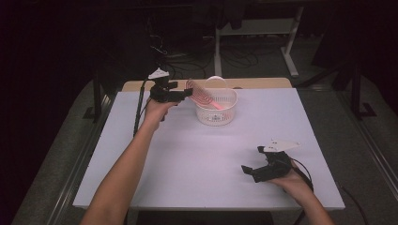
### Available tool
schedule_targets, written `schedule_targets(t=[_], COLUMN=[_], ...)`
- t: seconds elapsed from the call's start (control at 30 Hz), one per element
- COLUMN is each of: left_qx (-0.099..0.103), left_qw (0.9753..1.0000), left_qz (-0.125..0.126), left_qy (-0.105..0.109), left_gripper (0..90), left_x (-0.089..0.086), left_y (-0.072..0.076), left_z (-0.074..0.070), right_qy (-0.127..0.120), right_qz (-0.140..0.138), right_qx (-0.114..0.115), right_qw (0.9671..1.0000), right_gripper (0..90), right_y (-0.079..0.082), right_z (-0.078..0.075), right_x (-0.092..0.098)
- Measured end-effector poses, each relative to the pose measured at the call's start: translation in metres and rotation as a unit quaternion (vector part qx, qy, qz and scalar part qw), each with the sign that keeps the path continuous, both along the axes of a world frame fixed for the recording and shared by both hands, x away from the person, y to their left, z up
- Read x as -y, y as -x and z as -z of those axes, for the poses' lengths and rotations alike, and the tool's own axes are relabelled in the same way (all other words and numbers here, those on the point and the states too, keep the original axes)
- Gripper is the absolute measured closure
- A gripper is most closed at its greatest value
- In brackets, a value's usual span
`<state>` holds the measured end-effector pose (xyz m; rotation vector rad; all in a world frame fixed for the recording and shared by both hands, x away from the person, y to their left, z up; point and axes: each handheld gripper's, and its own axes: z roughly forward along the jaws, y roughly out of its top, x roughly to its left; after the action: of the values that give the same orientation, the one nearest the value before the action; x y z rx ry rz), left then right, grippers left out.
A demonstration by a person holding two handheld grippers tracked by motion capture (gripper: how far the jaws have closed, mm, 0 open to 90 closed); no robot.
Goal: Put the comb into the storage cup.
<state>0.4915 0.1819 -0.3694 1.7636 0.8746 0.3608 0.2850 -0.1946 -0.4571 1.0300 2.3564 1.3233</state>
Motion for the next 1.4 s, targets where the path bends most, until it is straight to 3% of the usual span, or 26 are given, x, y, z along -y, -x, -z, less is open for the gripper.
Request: schedule_targets(t=[0.4, 0.67, 0.8, 1.1, 1.4], left_qx=[0.011, 0.009, 0.008, 0.019, 0.012], left_qw=[0.9993, 0.9983, 0.997, 0.9953, 0.9942], left_qz=[0.031, 0.051, 0.062, 0.079, 0.092], left_qy=[-0.016, -0.028, -0.046, -0.052, -0.055], left_gripper=[0.0, 0.0, 0.0, 0.0, 0.0], left_x=[-0.016, -0.025, -0.031, -0.038, -0.042], left_y=[0.022, 0.038, 0.051, 0.077, 0.096], left_z=[-0.009, -0.008, -0.007, -0.006, 0.002], right_qy=[0.0, 0.0, 0.001, 0.002, 0.003], right_qz=[0.001, 0.001, 0.002, 0.002, 0.003], right_qx=[0.001, 0.0, 0.0, 0.001, 0.002], right_qw=[1.0, 1.0, 1.0, 1.0, 1.0], right_gripper=[0.4, 0.4, 0.4, 0.4, 0.4], right_y=[0.0, 0.0, 0.0, 0.001, 0.001], right_z=[0.0, 0.0, 0.0, 0.0, -0.001], right_x=[0.0, 0.0, 0.0, -0.001, -0.001])
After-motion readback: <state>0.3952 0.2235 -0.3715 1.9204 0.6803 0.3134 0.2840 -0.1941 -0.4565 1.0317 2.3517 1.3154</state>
